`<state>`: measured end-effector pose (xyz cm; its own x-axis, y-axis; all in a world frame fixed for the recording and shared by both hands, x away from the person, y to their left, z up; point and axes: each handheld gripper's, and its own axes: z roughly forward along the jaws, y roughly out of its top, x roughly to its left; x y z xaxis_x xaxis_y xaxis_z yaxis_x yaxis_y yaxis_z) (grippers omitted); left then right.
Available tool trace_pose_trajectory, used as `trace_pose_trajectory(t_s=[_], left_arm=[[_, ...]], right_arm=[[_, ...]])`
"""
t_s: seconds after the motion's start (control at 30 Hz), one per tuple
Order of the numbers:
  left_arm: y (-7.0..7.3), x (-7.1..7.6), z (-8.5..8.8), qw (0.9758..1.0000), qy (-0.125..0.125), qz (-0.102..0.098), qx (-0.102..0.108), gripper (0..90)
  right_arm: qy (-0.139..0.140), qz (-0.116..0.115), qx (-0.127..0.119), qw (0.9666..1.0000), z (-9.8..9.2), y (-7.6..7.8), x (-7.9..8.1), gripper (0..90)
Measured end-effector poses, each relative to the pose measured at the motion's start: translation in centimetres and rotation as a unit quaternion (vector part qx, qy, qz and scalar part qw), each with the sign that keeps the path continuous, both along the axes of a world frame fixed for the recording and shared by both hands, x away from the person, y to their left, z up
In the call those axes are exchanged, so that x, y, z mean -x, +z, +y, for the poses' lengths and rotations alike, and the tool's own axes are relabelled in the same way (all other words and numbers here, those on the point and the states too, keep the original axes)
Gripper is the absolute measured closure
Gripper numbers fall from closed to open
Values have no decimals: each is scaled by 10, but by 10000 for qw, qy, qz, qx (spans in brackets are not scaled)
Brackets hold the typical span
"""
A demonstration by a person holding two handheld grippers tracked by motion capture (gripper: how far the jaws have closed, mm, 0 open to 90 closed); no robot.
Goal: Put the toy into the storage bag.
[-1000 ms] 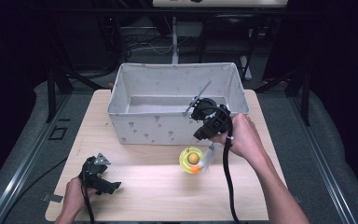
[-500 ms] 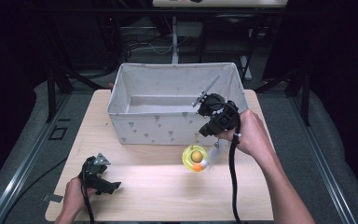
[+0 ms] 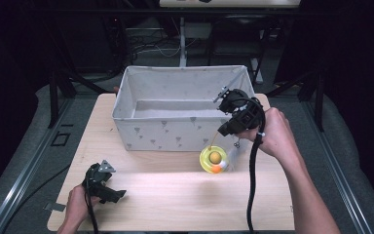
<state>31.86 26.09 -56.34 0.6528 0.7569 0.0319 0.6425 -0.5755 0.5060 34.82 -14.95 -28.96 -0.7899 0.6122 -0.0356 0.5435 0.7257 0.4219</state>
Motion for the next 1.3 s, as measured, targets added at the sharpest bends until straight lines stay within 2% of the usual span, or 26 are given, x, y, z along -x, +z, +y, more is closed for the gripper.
trace_pose_trajectory(t_s=[0.27,0.63,1.3], left_arm=[[0,0,0,10000,-1,16,36,3],[0,0,1,10000,37,4,59,4],[0,0,0,10000,-9,22,37,3]], right_arm=[[-109,-75,-22,9999,-11,14,2,885],[-167,-116,82,9998,-19,33,1,885],[-332,-294,-1,9990,-34,65,-1,885]])
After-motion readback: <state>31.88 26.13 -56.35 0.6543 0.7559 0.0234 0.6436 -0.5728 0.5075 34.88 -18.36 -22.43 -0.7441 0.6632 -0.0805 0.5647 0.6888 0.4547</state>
